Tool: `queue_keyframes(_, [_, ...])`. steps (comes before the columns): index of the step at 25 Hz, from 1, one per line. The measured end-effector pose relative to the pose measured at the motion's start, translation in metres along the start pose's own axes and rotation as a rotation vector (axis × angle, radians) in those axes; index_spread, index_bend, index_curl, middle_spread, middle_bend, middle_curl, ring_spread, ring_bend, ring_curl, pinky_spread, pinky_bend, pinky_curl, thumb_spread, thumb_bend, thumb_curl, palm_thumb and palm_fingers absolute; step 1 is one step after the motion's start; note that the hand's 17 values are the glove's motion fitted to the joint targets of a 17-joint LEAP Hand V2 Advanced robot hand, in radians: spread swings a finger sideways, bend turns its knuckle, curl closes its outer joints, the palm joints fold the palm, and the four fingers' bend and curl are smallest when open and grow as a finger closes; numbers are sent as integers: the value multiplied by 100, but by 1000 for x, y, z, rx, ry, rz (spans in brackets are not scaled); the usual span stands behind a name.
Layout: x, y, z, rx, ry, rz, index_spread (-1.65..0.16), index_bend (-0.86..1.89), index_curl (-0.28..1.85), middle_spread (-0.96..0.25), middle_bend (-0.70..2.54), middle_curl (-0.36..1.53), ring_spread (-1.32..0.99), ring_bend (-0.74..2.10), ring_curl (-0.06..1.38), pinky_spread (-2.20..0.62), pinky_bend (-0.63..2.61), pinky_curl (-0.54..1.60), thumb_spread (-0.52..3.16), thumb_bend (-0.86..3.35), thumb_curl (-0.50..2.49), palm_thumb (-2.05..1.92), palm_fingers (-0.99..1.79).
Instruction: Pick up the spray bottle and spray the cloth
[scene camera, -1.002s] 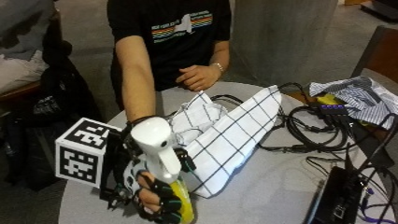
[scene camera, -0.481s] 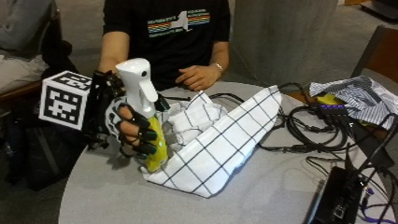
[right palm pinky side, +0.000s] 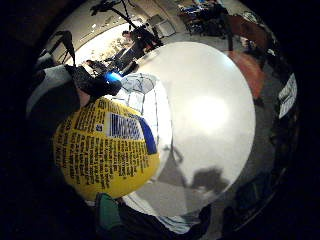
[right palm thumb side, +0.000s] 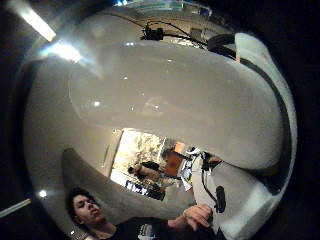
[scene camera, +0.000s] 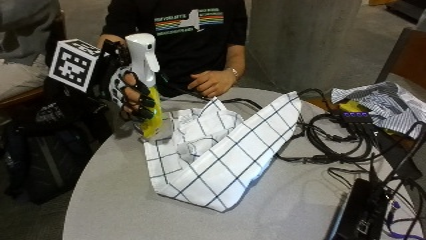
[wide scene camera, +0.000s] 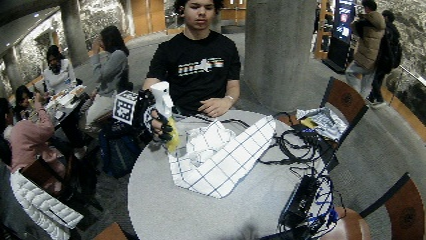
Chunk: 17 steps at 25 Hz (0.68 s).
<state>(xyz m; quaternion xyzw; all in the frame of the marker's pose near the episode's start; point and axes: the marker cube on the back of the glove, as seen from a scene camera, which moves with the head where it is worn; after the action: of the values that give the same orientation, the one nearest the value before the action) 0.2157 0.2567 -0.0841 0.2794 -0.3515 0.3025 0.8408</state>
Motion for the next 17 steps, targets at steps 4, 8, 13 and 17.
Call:
queue_keyframes(4, [-14,0,-6,-135,108,18,-18,14,38,-5,27,45,-2,41,36,8,34,35,59,-4,60,98,114])
queue_keyframes(8, [-32,-21,-6,-348,255,54,-18,14,38,-5,27,46,-2,42,37,5,35,36,58,-3,61,98,115])
queue_keyframes(13, [-42,-41,5,-497,394,84,-18,14,38,-5,27,46,-2,43,37,3,35,36,58,-3,62,97,114])
queue_keyframes(17, [-41,-53,14,-577,466,125,-18,14,39,-5,27,46,-2,43,37,3,35,36,58,-3,62,97,114])
